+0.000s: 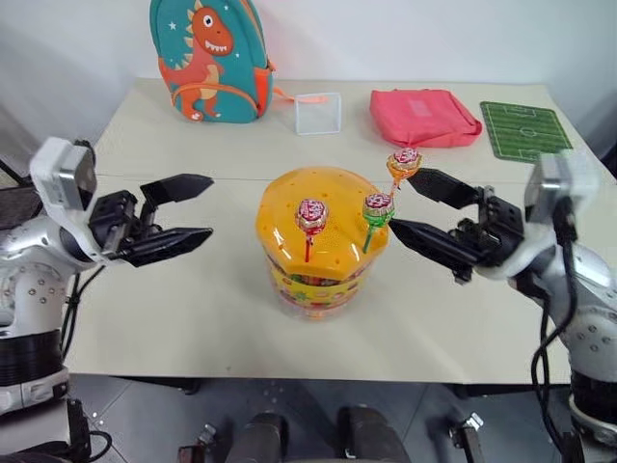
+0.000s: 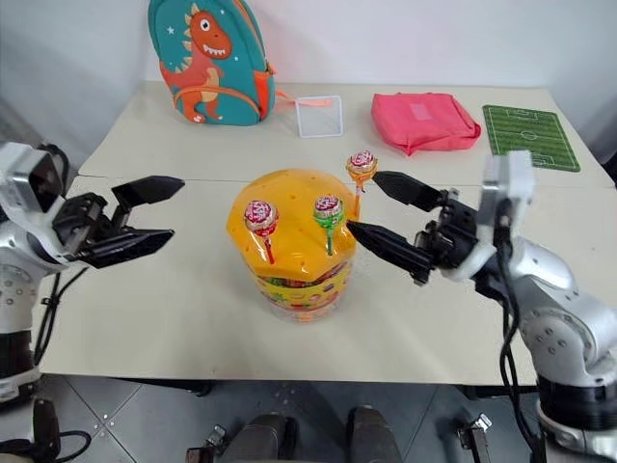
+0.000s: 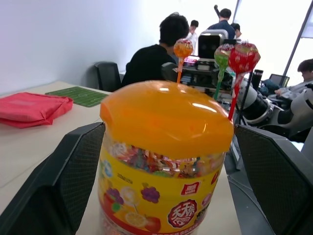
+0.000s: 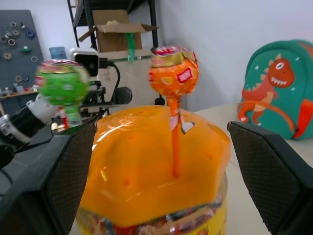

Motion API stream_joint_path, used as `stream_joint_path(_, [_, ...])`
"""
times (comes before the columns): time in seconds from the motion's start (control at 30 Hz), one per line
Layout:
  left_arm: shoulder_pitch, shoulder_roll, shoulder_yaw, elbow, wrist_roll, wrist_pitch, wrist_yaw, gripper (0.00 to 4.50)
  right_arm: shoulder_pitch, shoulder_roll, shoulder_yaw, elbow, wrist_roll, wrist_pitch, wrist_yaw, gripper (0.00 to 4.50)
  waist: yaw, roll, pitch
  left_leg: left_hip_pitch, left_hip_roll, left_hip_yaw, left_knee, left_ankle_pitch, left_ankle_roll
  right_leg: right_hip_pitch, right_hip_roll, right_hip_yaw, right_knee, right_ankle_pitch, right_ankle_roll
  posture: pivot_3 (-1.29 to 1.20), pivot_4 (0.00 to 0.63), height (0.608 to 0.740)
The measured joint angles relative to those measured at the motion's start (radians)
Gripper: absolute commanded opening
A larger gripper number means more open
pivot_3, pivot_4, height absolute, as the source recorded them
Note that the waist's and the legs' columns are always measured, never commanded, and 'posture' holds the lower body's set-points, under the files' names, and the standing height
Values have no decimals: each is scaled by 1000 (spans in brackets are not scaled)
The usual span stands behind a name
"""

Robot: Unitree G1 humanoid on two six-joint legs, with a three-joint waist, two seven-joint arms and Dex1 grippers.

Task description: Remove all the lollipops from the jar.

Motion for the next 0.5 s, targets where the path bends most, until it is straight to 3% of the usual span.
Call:
stream_joint_path(0.1, [8, -2, 0, -19, 0, -5, 11, 4500, -25, 29, 19, 30, -31, 7, -12, 4476, -2, 0, 0, 0, 0, 0, 0, 0, 0, 0, 0, 0, 0, 0, 0, 0, 150, 740])
stream_joint_path(0.2, [4, -9, 0, -50, -2, -11, 21, 4500, -42, 45, 23, 47, -75, -3, 3, 3859, -3, 0, 0, 0, 0, 0, 0, 0, 0, 0, 0, 0, 0, 0, 0, 0, 150, 740])
stream_joint_path(0.5, [2, -27, 0, -71, -3, -16, 42, 4500, -49, 66, 22, 64, -89, -2, 40, 816, -3, 0, 0, 0, 0, 0, 0, 0, 0, 0, 0, 0, 3, 0, 0, 0, 150, 740])
